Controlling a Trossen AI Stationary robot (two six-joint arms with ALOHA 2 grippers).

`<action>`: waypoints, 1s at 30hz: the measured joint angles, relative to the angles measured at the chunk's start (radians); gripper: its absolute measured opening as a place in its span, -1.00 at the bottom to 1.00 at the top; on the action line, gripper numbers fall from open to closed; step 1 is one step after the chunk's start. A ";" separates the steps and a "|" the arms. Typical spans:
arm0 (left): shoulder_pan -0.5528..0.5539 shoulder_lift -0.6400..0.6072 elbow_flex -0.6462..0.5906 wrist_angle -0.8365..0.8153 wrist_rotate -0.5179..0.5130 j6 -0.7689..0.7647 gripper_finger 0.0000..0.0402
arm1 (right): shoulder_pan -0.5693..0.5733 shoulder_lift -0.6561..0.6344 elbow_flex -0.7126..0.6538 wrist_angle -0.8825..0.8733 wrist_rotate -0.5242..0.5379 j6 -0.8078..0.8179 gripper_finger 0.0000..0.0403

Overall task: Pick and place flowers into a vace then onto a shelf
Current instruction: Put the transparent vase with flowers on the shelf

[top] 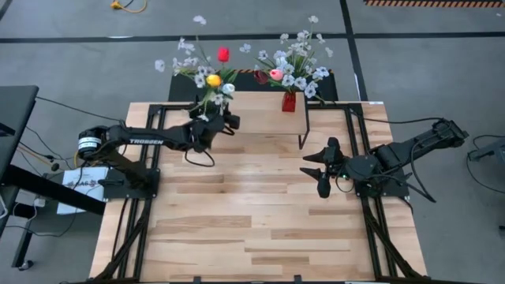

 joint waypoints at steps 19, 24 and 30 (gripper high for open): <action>0.018 0.000 -0.036 0.042 0.063 0.001 0.12 | 0.000 0.000 0.000 0.000 0.000 0.000 -0.12; 0.013 0.000 -0.036 0.044 0.062 0.002 0.15 | 0.000 0.000 0.000 0.000 0.000 0.000 -0.12; 0.005 0.000 -0.036 0.045 0.058 0.011 0.16 | 0.000 0.000 0.000 0.000 0.000 0.000 -0.12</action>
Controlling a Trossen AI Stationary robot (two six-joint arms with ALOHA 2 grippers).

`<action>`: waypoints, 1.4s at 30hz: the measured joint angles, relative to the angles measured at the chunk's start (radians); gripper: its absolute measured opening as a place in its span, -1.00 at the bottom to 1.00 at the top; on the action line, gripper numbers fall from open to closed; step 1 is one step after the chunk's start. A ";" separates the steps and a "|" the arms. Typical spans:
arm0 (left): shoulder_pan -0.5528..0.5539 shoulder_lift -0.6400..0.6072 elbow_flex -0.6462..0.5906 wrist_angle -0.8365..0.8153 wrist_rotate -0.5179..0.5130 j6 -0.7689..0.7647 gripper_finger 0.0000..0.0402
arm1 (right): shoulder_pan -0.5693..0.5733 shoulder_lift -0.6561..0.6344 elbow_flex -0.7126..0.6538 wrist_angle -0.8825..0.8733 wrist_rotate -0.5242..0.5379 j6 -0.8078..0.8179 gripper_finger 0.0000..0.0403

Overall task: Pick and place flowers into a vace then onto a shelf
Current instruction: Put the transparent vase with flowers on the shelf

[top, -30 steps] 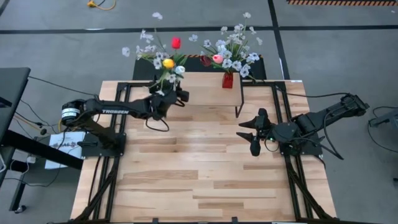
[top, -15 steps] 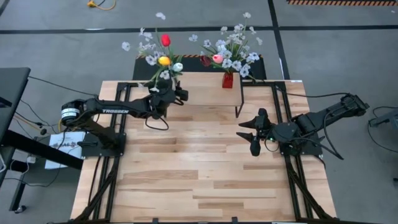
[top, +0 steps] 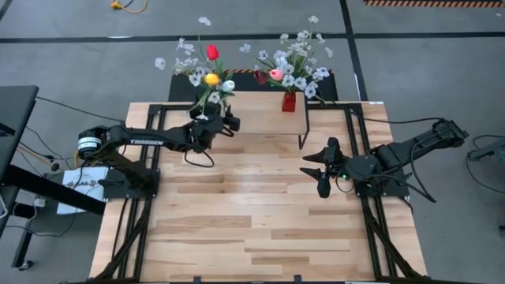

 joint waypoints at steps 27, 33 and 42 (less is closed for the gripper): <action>-0.035 0.000 0.005 0.009 -0.002 0.059 0.16 | 0.000 0.000 0.000 0.000 0.000 -0.001 -0.12; -0.034 0.001 0.005 0.010 0.002 0.065 0.18 | 0.000 0.000 0.000 0.000 0.000 -0.007 -0.12; -0.034 0.001 0.005 0.009 0.008 0.080 0.40 | 0.000 0.000 0.000 0.000 0.000 -0.008 -0.12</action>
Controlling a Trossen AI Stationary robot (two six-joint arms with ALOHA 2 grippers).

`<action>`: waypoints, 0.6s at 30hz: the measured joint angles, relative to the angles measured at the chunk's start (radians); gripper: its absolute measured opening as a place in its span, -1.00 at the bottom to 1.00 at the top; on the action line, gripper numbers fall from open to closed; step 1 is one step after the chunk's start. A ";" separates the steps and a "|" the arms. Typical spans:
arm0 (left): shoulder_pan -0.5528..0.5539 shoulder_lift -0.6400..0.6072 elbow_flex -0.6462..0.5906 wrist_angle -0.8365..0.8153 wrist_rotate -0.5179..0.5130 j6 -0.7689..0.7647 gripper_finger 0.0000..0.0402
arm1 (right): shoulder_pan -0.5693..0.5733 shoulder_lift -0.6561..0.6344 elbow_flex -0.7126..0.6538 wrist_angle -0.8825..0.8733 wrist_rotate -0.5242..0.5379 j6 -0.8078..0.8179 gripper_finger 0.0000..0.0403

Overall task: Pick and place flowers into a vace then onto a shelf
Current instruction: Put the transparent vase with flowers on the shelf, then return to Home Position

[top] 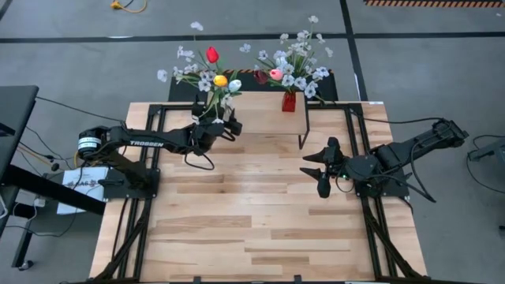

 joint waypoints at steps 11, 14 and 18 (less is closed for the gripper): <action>-0.072 0.000 0.000 0.010 -0.002 0.130 0.51 | 0.000 0.000 0.000 0.000 0.000 -0.001 -0.12; -0.091 0.000 0.000 0.034 -0.025 0.160 0.51 | 0.000 0.000 0.000 0.000 0.000 -0.002 -0.12; -0.105 0.000 0.000 0.042 -0.076 0.171 0.51 | 0.000 0.000 0.000 0.000 0.000 -0.001 -0.12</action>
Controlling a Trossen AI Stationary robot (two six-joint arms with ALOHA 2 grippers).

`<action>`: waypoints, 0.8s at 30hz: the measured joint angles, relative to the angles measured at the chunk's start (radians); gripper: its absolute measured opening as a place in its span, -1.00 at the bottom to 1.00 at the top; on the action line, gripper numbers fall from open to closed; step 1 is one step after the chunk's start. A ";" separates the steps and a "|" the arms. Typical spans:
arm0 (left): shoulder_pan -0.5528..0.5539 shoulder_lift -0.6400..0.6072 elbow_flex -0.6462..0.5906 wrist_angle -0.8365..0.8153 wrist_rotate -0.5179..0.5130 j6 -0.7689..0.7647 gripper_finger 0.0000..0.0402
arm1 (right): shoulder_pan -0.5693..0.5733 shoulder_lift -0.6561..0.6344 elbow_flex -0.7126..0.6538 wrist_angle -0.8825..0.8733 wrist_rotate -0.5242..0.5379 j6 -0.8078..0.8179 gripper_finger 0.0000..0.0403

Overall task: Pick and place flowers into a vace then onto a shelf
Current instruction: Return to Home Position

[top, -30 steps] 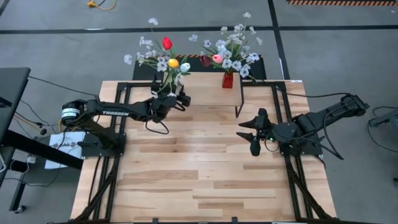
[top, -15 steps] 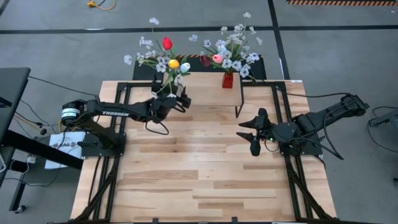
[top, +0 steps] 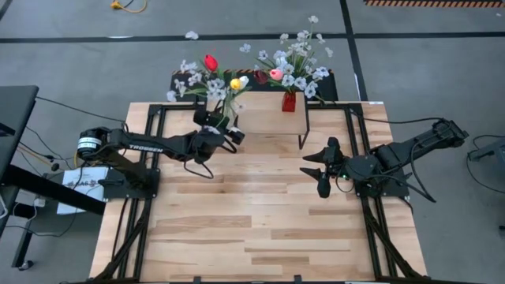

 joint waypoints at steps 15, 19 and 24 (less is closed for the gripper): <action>-0.064 -0.008 0.000 -0.107 -0.087 -0.069 0.51 | 0.000 0.000 0.000 0.000 -0.004 0.001 -0.12; -0.079 -0.033 0.000 -0.183 -0.097 -0.126 0.51 | 0.000 0.000 0.000 0.000 -0.025 0.001 -0.12; -0.108 -0.088 0.000 -0.308 -0.128 -0.214 0.51 | 0.000 0.000 0.000 0.000 -0.028 0.001 -0.12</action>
